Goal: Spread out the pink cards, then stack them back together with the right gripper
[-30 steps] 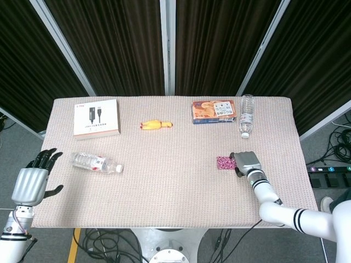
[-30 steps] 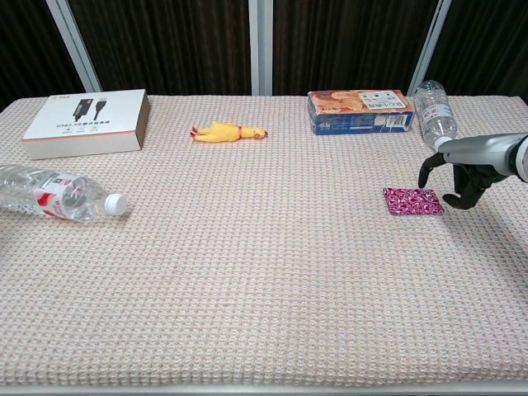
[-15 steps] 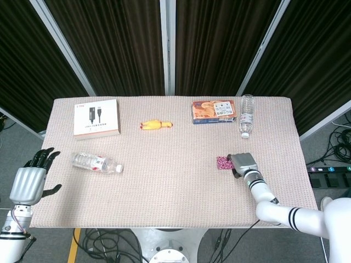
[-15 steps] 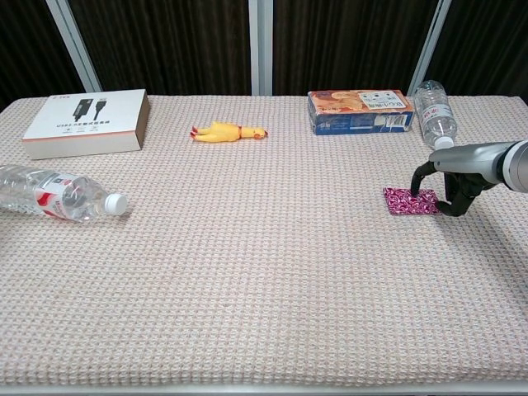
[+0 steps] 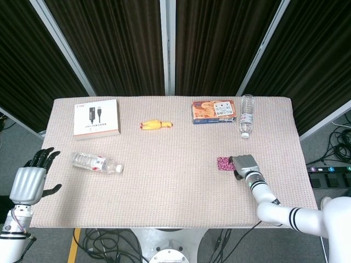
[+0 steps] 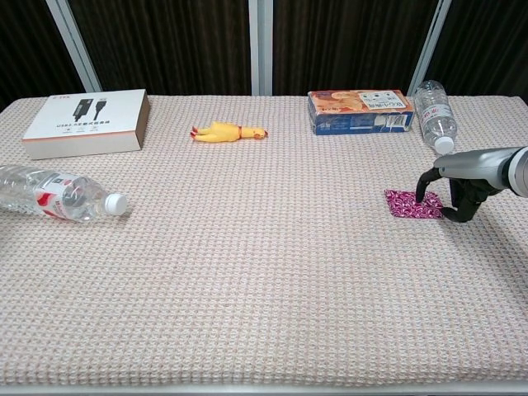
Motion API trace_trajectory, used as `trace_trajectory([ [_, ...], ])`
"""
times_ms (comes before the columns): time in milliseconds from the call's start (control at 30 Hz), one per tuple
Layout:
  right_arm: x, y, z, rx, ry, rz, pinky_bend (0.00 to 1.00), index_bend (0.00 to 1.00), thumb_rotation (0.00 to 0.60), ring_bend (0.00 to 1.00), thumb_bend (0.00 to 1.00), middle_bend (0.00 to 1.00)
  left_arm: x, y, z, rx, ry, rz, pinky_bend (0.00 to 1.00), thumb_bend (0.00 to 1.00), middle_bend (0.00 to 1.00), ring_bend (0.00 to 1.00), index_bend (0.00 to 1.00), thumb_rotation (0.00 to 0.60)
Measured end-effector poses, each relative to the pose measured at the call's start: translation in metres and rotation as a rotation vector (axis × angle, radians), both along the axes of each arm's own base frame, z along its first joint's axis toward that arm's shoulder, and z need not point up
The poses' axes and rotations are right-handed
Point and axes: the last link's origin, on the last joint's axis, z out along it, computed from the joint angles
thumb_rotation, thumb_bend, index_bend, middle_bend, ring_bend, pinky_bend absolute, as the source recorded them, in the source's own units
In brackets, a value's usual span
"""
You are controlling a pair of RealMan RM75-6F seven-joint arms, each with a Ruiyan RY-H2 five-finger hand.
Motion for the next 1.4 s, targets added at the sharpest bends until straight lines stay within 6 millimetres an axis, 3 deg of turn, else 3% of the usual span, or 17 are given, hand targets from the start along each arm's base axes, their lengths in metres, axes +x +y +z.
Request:
trace_trajectory([
  [967, 0.008, 0.023, 0.003, 0.053, 0.008, 0.028, 0.97, 0.3, 0.6, 1.0, 0.47, 1.0, 0.0, 0.0, 0.003, 0.006, -0.003, 0.011, 0.38, 0.06, 0.23, 0.16, 0.22, 0.6],
  [1400, 0.013, 0.007, 0.008, -0.016, -0.021, 0.036, 0.97, 0.2, 0.6, 1.0, 0.47, 1.0, -0.002, 0.0, 0.003, 0.005, -0.005, 0.013, 0.38, 0.06, 0.23, 0.16, 0.22, 0.6],
])
